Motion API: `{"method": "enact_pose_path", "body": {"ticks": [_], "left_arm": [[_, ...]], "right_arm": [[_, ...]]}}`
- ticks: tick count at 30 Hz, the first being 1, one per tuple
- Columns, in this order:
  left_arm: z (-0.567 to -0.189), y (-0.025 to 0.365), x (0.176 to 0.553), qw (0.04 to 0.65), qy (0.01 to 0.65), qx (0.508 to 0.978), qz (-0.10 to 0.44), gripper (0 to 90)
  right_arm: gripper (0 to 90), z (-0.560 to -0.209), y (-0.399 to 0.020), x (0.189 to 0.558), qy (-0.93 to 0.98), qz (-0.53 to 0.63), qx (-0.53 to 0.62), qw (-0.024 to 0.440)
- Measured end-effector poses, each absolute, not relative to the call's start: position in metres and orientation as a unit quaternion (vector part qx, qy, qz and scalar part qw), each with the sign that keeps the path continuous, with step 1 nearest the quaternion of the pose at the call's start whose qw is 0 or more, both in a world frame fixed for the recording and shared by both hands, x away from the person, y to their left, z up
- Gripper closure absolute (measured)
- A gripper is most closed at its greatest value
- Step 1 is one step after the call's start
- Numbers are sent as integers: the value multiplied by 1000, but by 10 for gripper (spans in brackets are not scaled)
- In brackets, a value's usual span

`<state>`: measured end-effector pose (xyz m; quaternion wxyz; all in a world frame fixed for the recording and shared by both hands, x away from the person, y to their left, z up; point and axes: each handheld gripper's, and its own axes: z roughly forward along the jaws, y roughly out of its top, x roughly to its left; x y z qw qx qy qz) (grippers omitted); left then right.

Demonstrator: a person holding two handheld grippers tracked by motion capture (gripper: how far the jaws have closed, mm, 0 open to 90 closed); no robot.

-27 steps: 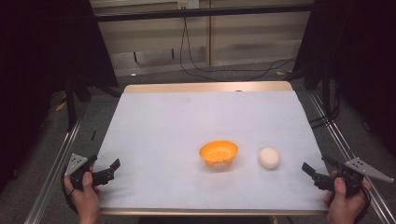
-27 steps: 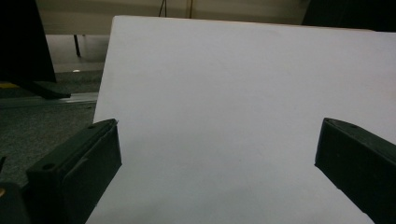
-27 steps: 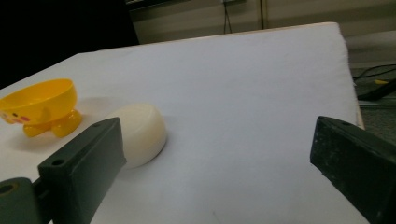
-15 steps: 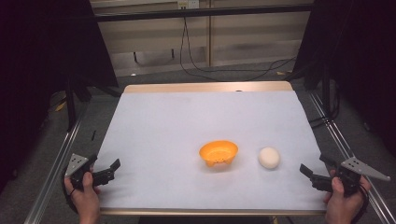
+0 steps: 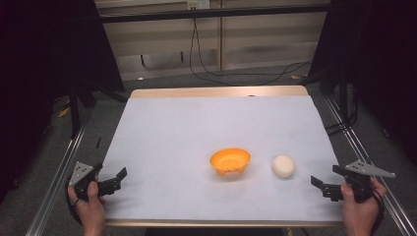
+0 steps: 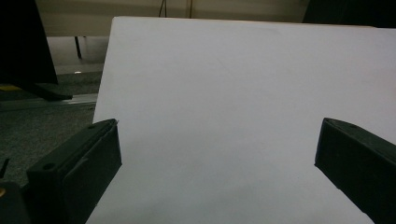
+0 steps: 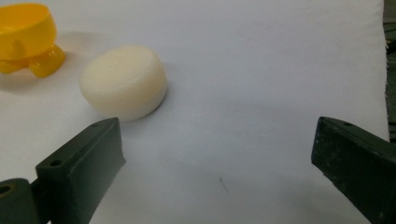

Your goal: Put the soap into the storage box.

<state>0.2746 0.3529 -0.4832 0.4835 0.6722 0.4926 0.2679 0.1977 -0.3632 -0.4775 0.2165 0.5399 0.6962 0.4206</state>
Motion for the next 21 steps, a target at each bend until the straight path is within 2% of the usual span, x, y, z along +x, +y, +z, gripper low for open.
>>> {"method": "enact_pose_path", "body": {"ticks": [8, 17, 21], "left_arm": [[-483, 353, 275, 484, 494, 672, 265, 2], [-483, 353, 275, 483, 493, 674, 264, 2], [-483, 354, 275, 481, 494, 675, 263, 2]], "right_arm": [[33, -467, -351, 212, 753, 355, 525, 175], [18, -453, -334, 229, 795, 290, 514, 144], [0, -450, -326, 236, 809, 272, 508, 115]]}}
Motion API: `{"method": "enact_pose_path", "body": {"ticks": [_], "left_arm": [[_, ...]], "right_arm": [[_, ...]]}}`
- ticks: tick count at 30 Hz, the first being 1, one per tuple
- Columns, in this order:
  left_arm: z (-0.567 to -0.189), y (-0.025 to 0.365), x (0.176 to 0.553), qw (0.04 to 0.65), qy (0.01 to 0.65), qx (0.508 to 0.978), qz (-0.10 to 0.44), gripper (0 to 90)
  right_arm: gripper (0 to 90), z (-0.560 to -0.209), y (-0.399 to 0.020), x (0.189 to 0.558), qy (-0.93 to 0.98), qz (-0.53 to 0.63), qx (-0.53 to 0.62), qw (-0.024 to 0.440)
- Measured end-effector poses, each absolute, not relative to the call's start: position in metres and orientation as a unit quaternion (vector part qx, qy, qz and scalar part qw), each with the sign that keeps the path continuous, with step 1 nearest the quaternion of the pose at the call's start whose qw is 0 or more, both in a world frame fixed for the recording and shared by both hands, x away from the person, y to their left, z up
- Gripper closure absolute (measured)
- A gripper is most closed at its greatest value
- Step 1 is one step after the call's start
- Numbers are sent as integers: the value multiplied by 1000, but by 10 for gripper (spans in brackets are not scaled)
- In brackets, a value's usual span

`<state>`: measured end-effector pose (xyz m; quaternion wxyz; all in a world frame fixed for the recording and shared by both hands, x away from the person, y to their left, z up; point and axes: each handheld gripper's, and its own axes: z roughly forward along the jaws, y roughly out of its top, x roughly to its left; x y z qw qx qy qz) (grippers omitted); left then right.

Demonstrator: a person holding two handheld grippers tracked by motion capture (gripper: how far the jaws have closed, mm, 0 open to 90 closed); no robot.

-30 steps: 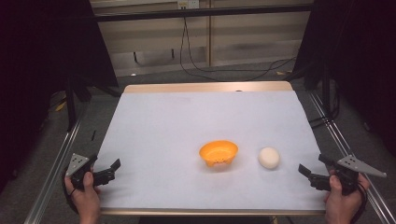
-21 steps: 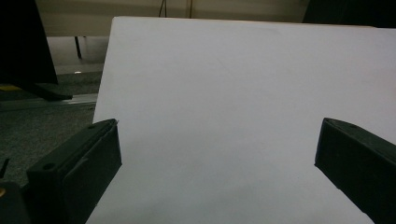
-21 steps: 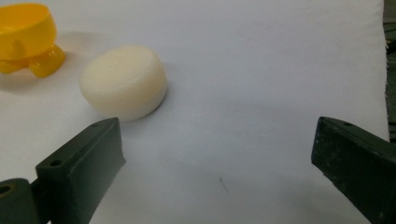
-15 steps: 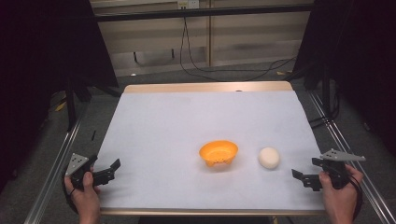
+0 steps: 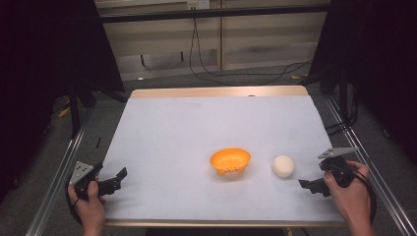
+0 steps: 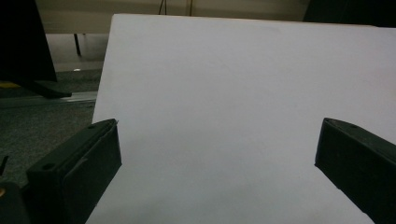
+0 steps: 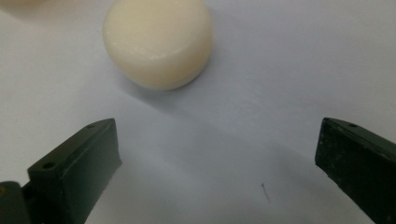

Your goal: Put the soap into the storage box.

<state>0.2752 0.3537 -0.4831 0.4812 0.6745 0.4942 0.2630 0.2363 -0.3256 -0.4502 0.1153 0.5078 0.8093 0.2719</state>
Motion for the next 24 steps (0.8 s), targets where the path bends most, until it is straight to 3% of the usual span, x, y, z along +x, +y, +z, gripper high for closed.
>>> {"method": "enact_pose_path", "body": {"ticks": [24], "left_arm": [[-483, 354, 276, 480, 492, 677, 264, 2]], "right_arm": [[0, -438, -284, 274, 849, 185, 488, 80]]}}
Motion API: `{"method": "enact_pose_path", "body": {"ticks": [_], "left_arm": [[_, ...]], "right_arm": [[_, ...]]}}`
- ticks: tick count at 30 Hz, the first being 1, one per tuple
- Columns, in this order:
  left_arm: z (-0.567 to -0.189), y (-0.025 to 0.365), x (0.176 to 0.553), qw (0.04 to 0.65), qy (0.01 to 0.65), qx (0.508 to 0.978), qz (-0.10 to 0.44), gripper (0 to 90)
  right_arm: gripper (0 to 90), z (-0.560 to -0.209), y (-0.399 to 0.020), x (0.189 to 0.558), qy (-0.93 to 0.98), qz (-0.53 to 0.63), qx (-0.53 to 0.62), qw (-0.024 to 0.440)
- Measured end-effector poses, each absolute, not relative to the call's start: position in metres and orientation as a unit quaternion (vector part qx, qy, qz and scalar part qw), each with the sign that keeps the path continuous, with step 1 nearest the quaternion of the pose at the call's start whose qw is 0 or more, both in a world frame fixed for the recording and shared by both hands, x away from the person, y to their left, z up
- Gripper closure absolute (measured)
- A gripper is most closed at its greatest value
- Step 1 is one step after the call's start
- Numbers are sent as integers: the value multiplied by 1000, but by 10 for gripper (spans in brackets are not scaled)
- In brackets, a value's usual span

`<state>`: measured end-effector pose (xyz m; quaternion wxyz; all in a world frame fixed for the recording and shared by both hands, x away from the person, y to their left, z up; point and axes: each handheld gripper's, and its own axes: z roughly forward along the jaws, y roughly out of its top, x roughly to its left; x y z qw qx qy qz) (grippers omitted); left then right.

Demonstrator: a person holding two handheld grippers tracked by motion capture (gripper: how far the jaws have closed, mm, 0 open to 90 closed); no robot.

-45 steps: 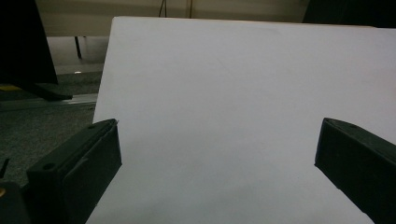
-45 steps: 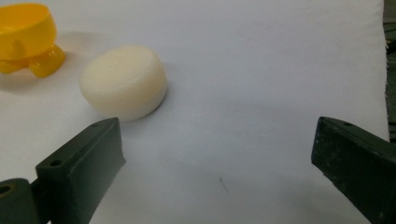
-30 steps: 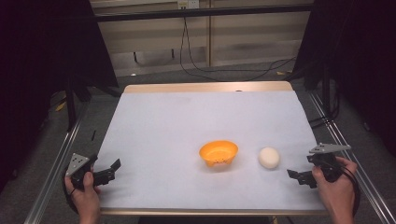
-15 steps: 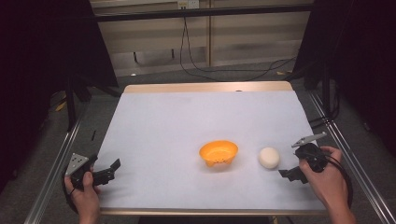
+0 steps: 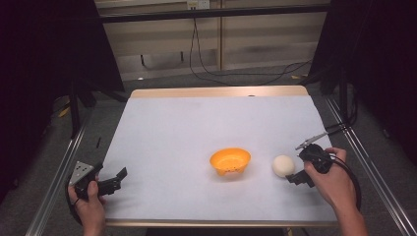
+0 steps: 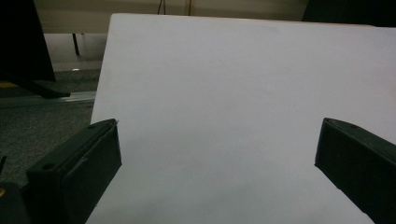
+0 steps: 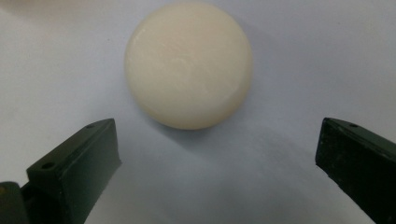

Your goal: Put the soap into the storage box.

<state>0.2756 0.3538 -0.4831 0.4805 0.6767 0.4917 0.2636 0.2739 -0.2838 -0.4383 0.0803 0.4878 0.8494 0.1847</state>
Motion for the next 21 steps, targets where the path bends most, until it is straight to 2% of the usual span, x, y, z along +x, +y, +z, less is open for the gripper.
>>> {"method": "enact_pose_path", "body": {"ticks": [15, 19, 21], "left_arm": [[-483, 354, 276, 482, 493, 676, 260, 2], [-483, 354, 276, 480, 492, 678, 262, 2], [-483, 353, 275, 480, 498, 672, 264, 2]], "right_arm": [[8, -432, -262, 291, 859, 172, 476, 76], [50, -432, -259, 295, 856, 173, 481, 77], [101, -434, -258, 297, 855, 176, 483, 69]]}}
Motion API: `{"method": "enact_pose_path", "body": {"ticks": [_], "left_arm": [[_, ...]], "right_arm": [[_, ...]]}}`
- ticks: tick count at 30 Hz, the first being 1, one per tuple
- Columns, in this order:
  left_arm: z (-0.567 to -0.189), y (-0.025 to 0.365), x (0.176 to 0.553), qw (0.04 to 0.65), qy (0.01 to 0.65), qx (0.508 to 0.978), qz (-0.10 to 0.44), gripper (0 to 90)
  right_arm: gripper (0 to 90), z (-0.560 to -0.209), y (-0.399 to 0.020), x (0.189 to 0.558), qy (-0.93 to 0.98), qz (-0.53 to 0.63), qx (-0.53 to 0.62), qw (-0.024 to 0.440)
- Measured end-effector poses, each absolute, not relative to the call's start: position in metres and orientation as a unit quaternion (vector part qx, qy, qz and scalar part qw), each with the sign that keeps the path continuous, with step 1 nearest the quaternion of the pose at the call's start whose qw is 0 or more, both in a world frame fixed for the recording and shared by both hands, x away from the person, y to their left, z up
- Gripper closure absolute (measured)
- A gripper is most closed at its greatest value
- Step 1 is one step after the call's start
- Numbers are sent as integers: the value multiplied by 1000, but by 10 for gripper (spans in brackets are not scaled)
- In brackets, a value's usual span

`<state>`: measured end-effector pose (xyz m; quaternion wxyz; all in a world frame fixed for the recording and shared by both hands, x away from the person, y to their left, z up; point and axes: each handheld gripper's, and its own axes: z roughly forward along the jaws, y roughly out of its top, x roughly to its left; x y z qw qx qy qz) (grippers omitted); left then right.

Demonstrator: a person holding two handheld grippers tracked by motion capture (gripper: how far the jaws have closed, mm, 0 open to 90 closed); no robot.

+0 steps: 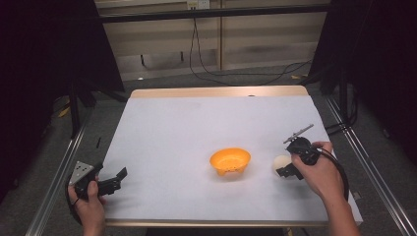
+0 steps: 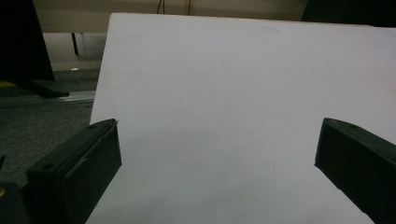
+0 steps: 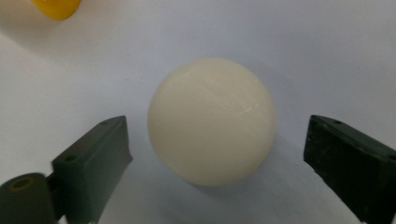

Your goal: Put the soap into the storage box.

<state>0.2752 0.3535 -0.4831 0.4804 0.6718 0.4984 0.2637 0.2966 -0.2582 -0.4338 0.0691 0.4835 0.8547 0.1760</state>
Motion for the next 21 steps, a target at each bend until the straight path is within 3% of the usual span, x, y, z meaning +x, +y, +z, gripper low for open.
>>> {"method": "enact_pose_path", "body": {"ticks": [10, 21], "left_arm": [[-483, 353, 275, 482, 499, 671, 262, 2], [-483, 354, 276, 483, 494, 676, 256, 2]], "right_arm": [[227, -439, -254, 302, 848, 169, 498, 65], [236, -444, -252, 304, 846, 156, 506, 58]]}}
